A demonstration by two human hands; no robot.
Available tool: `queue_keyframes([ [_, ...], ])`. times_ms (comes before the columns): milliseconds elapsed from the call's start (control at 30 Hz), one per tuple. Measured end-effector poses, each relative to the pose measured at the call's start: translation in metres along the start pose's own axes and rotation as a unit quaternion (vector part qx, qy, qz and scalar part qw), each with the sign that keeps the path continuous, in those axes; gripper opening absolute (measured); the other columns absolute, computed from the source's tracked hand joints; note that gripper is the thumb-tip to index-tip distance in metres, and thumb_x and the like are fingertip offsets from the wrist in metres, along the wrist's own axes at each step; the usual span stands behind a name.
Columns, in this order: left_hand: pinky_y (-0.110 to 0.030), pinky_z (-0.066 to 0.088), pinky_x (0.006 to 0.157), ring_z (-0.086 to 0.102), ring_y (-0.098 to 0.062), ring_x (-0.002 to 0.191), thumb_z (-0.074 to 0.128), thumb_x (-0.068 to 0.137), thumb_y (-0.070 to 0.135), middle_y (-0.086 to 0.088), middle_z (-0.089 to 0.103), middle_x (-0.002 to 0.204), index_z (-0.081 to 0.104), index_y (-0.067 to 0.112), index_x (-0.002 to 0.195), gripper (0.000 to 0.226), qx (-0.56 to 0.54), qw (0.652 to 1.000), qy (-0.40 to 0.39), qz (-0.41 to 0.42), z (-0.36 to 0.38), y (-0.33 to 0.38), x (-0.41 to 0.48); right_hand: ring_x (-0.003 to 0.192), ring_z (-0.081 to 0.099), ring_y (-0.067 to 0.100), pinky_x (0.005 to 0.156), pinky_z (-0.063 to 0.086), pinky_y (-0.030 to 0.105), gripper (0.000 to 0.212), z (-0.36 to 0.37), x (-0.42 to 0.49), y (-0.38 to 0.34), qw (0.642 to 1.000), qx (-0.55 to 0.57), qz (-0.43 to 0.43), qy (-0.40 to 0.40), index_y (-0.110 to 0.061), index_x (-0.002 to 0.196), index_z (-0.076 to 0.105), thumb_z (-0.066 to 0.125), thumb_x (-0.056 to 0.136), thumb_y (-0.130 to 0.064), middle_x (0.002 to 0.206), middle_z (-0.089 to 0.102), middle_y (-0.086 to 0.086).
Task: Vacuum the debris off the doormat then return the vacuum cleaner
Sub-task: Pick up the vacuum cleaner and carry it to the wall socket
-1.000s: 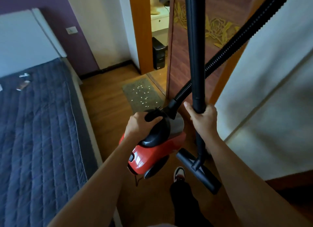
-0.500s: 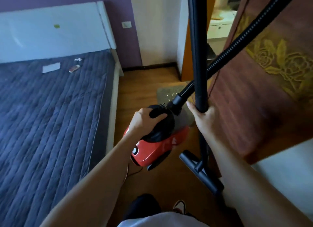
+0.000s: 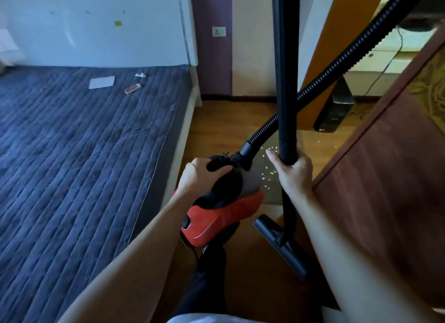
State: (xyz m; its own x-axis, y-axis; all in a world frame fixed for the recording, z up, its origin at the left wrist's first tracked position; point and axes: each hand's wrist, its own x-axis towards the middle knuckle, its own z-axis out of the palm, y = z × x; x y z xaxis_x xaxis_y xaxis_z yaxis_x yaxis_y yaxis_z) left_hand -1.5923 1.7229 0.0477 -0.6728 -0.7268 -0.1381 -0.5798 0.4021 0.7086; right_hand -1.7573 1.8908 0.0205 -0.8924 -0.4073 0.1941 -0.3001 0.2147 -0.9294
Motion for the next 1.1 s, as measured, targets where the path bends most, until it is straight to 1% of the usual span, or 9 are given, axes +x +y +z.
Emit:
queue_keyframes([
  [133,-0.036,0.055,0.059,0.068,-0.015,0.066,0.073,0.076,0.058,0.001,0.069,0.068,0.072,0.017,0.077,0.041,-0.025,1.000,0.008,-0.013,-0.007,-0.014,0.081,0.058,0.061,0.029,0.057,0.046,0.036,0.036,0.050,0.063,-0.008,1.000,-0.008,0.012,0.001,-0.007,0.074,0.063,0.083,0.086,-0.035,0.059,0.060,0.003],
  [267,-0.025,0.045,0.049,0.063,-0.013,0.060,0.072,0.079,0.056,0.004,0.064,0.064,0.061,0.023,0.064,0.038,-0.021,1.000,-0.009,-0.005,-0.024,-0.014,0.167,0.064,0.063,0.038,0.055,0.048,0.044,0.036,0.097,0.130,-0.025,1.000,-0.026,0.007,-0.014,-0.018,0.070,0.055,0.082,0.088,-0.032,0.069,0.065,0.024],
  [333,-0.025,0.047,0.050,0.063,-0.011,0.062,0.071,0.078,0.058,0.003,0.065,0.068,0.063,0.023,0.068,0.037,-0.020,1.000,-0.011,-0.010,-0.038,-0.014,0.209,0.063,0.063,0.030,0.055,0.045,0.040,0.032,0.122,0.163,-0.032,1.000,-0.022,0.005,-0.011,-0.025,0.072,0.055,0.082,0.088,-0.032,0.069,0.066,0.014],
  [467,-0.029,0.052,0.057,0.066,-0.015,0.069,0.071,0.078,0.059,0.000,0.068,0.074,0.069,0.016,0.080,0.043,-0.016,1.000,-0.001,0.021,-0.065,-0.012,0.288,0.062,0.058,0.006,0.058,0.040,0.015,0.023,0.164,0.224,-0.033,0.999,-0.031,-0.031,-0.002,-0.018,0.082,0.064,0.081,0.089,-0.031,0.067,0.060,-0.012],
  [633,-0.029,0.050,0.054,0.065,-0.016,0.064,0.072,0.081,0.054,0.001,0.065,0.067,0.066,0.015,0.072,0.041,-0.012,0.999,0.010,0.049,-0.092,-0.006,0.356,0.064,0.057,0.001,0.055,0.037,0.006,0.022,0.199,0.279,-0.042,0.997,-0.052,-0.045,0.015,-0.014,0.088,0.069,0.081,0.089,-0.032,0.068,0.058,-0.016],
  [767,-0.035,0.057,0.061,0.067,-0.015,0.069,0.073,0.077,0.058,0.002,0.068,0.070,0.068,0.017,0.074,0.041,-0.017,0.999,0.027,0.037,-0.103,-0.006,0.411,0.067,0.060,0.000,0.055,0.040,0.008,0.027,0.223,0.325,-0.045,0.997,-0.061,-0.052,0.000,-0.008,0.089,0.069,0.079,0.091,-0.033,0.071,0.063,-0.005],
  [867,-0.039,0.059,0.067,0.069,-0.013,0.071,0.070,0.072,0.065,0.003,0.070,0.072,0.072,0.019,0.081,0.047,-0.030,0.999,0.032,0.031,-0.105,-0.008,0.453,0.080,0.069,0.020,0.067,0.052,0.023,0.026,0.242,0.366,-0.038,0.998,-0.029,-0.056,0.004,-0.009,0.093,0.071,0.080,0.090,-0.033,0.083,0.074,0.010],
  [967,-0.037,0.060,0.071,0.069,-0.010,0.074,0.070,0.072,0.065,0.005,0.072,0.078,0.075,0.025,0.090,0.045,-0.037,0.999,0.032,0.012,-0.103,-0.005,0.494,0.081,0.069,0.020,0.070,0.053,0.023,0.019,0.263,0.410,-0.027,0.998,-0.015,-0.057,-0.006,-0.017,0.090,0.069,0.080,0.090,-0.032,0.081,0.073,0.003],
  [1100,-0.033,0.060,0.070,0.069,-0.008,0.074,0.071,0.074,0.063,0.007,0.072,0.075,0.074,0.028,0.087,0.038,-0.033,0.999,0.037,-0.007,-0.099,0.006,0.563,0.079,0.069,0.015,0.073,0.053,0.025,0.017,0.290,0.480,-0.012,0.998,-0.010,-0.064,-0.023,-0.021,0.087,0.067,0.080,0.090,-0.032,0.078,0.070,-0.008],
])
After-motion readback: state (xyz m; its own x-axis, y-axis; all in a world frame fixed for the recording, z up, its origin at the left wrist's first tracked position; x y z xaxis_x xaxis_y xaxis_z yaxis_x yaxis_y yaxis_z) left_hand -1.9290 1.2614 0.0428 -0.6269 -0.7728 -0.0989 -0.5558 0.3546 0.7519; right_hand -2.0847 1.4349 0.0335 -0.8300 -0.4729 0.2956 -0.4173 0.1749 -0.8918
